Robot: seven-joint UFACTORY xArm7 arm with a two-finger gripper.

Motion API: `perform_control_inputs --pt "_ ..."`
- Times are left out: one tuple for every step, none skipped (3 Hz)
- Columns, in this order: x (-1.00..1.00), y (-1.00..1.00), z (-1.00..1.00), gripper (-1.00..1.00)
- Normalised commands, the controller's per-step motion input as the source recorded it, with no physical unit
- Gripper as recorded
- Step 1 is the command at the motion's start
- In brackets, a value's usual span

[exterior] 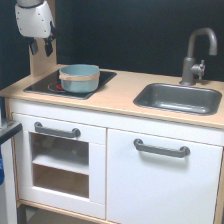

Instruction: Place the pot in the sink

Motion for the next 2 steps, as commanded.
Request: perform_control_inputs --pt "0.17 0.11 -0.04 1.00" --pt "0.24 0.14 -0.06 1.00"
